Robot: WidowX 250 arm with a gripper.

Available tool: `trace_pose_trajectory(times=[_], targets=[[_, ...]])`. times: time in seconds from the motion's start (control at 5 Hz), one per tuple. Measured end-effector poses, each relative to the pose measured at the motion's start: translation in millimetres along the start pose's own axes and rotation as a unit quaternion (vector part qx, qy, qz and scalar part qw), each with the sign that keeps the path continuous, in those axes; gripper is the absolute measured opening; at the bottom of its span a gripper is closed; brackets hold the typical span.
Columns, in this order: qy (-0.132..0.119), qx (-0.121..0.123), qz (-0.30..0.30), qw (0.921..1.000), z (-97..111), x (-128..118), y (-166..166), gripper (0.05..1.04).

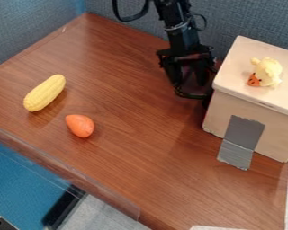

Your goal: Close the drawer

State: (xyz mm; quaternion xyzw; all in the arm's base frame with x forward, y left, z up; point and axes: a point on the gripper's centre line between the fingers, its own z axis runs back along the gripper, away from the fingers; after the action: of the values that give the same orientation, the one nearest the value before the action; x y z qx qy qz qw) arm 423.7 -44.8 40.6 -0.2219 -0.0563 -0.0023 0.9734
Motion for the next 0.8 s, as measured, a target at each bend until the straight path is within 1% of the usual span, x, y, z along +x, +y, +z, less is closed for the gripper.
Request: trace_pose_trajectory(times=[0.2, 0.4, 0.6, 0.8], targets=[[-0.027, 0.018, -0.009, 0.9994, 35, 5, -7, 1.004], [-0.042, 0.050, -0.006, 0.9978, 65, -1, -8, 0.999], [-0.053, 0.092, -0.007, 0.9944, 87, -11, -5, 0.999], [-0.034, 0.142, -0.015, 0.9892, 90, -21, -7, 0.999]])
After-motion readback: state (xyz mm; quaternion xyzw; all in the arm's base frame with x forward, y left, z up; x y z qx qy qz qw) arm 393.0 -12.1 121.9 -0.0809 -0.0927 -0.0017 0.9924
